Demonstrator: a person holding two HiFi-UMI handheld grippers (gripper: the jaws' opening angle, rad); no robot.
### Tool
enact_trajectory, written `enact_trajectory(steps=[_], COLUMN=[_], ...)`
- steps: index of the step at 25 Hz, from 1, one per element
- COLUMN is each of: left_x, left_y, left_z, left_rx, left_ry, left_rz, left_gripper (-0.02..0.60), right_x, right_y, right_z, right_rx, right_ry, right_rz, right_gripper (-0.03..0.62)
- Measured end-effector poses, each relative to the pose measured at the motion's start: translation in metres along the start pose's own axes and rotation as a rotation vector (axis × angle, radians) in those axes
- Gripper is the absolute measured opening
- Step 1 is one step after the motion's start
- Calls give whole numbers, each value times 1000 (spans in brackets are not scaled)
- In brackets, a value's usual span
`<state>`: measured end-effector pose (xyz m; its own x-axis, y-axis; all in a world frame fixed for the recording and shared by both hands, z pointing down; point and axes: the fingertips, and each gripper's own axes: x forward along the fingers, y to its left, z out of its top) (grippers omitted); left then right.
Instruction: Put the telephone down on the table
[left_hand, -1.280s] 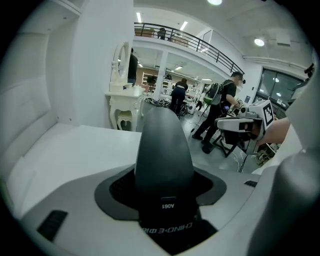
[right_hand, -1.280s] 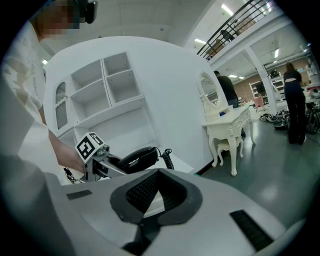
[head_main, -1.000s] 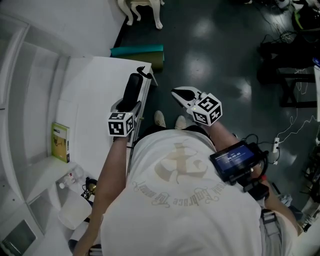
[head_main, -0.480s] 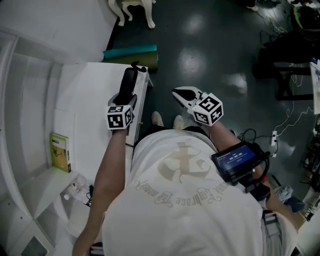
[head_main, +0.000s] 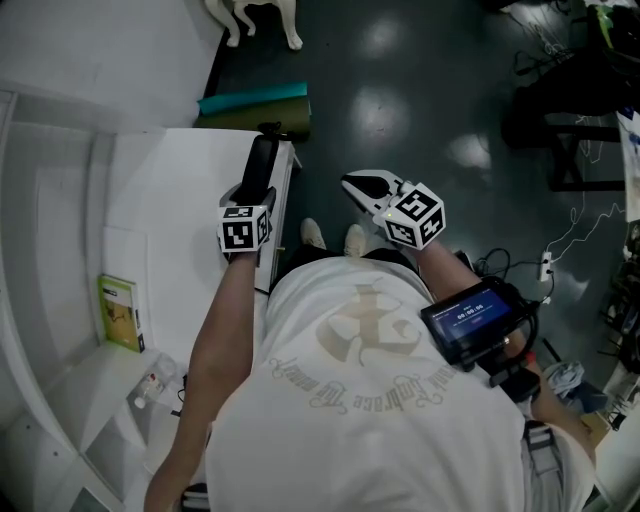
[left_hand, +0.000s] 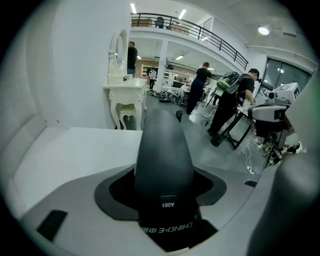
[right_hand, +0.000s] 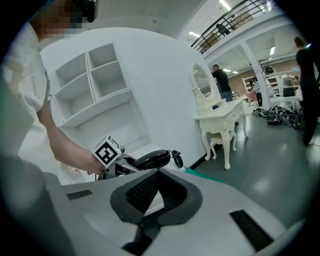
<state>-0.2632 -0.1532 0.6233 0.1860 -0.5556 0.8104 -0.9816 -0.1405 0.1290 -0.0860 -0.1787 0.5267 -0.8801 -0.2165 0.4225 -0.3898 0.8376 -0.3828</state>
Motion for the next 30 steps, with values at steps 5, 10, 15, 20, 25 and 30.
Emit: enact_trajectory(steps=[5, 10, 15, 20, 25, 30], left_x=[-2, 1, 10, 7, 10, 14], left_y=[-3, -2, 4, 5, 5, 10], left_z=[-14, -26, -32, -36, -42, -47], left_rx=[-15, -33, -41, -34, -18, -14], left_ry=[44, 76, 91, 105, 120, 129], left_rz=[15, 27, 30, 39, 47, 64], left_gripper=[278, 278, 278, 279, 280, 281], right_x=[-3, -3, 1, -4, -6, -5], right_y=[5, 7, 3, 5, 3, 1], right_z=[-1, -2, -3, -4, -5, -6], right_rx=[8, 11, 14, 20, 22, 18], right_ry=[4, 8, 11, 15, 10, 9], right_rz=[7, 7, 5, 1, -6, -5], right_gripper=[15, 15, 15, 15, 15, 15])
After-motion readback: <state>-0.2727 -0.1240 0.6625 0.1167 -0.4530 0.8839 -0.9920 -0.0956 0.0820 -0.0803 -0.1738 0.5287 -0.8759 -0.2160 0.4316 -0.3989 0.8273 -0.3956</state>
